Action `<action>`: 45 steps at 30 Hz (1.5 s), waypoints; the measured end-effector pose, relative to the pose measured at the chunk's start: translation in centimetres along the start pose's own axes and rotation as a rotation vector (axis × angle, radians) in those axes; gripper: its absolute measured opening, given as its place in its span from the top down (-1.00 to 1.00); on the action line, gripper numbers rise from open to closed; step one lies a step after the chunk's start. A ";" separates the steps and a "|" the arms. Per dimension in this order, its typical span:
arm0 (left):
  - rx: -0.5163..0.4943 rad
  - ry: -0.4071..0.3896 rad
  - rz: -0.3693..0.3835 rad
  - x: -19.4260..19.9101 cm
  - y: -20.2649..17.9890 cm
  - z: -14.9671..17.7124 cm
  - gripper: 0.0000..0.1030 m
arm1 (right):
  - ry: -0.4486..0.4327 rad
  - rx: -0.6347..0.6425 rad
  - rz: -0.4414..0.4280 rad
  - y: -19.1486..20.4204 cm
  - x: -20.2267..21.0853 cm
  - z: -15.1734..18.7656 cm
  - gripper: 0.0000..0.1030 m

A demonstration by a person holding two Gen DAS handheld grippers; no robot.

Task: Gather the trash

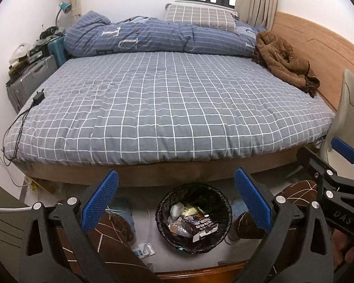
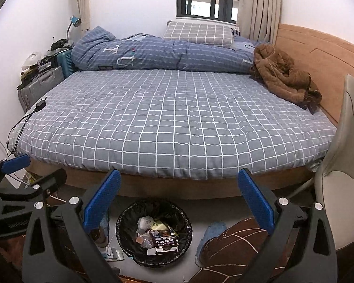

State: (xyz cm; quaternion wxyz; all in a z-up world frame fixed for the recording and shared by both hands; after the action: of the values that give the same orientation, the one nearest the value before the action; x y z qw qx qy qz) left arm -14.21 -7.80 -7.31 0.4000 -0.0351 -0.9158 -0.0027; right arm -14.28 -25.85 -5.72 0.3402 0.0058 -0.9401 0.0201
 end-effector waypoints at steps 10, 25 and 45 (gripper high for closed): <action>0.003 0.005 0.002 0.2 -0.1 0.1 -0.89 | 0.007 -0.008 0.010 -0.1 -0.2 0.1 -0.85; 0.017 0.021 0.000 -0.4 0.7 0.0 -0.89 | 0.009 -0.016 0.021 -0.3 -0.2 0.2 -0.85; 0.021 0.029 -0.029 -0.7 1.3 0.2 -0.89 | 0.017 -0.018 0.027 -0.1 -0.7 0.4 -0.85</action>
State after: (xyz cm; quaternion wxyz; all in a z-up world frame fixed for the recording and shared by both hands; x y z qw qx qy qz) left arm -13.81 -6.56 -8.04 0.4134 -0.0175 -0.9104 0.0008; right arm -14.00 -26.00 -6.42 0.3479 -0.0103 -0.9373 0.0161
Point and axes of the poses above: each gripper's, at about its wrist camera, not at the fingertips, and x roughly against the way its jaws point, y to its left, z to its underside, the point moved 7 cm from there along -x, roughly the way its jaws point, and after that the axes turned 2 degrees about y, right-handed, at the moved point
